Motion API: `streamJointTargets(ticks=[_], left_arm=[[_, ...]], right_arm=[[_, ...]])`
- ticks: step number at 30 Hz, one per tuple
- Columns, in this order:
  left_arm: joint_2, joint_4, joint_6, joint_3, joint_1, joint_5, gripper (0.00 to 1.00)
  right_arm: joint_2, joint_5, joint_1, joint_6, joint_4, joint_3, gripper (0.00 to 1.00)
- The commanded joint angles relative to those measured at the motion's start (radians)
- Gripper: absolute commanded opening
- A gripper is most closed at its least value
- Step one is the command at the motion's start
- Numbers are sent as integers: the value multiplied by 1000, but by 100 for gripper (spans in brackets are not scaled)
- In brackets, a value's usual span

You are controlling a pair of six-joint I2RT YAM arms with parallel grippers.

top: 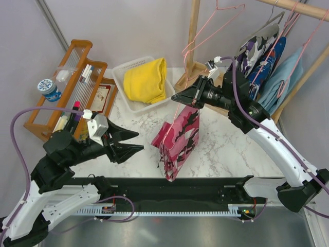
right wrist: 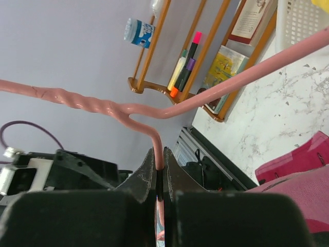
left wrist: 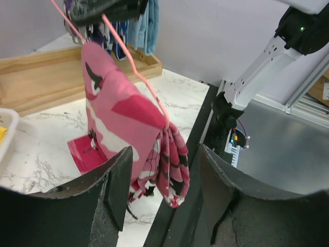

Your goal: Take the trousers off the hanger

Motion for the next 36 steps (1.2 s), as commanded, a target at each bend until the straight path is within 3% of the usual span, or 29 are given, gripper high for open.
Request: streamJointTargets(ticks=[1,9,19,29,36], left_arm=[[29,81,3,-47,-2,20,60],[89,199,59,-70,-27,-34,62],[140,308,116,-113,-58,-75,52],[187,329,115,-106,-119,-109,52],[218,334,133,-112,-193,-221,50]], right_arm=[[-54,-97,-52,87,135,113,0],[-39,-155,-111,135,198,130,0],[-49,-152,-117,228,296,76,0],[-51,-138,-117,260,337,58,0],[-62,-144,-118,276,357,41,0]])
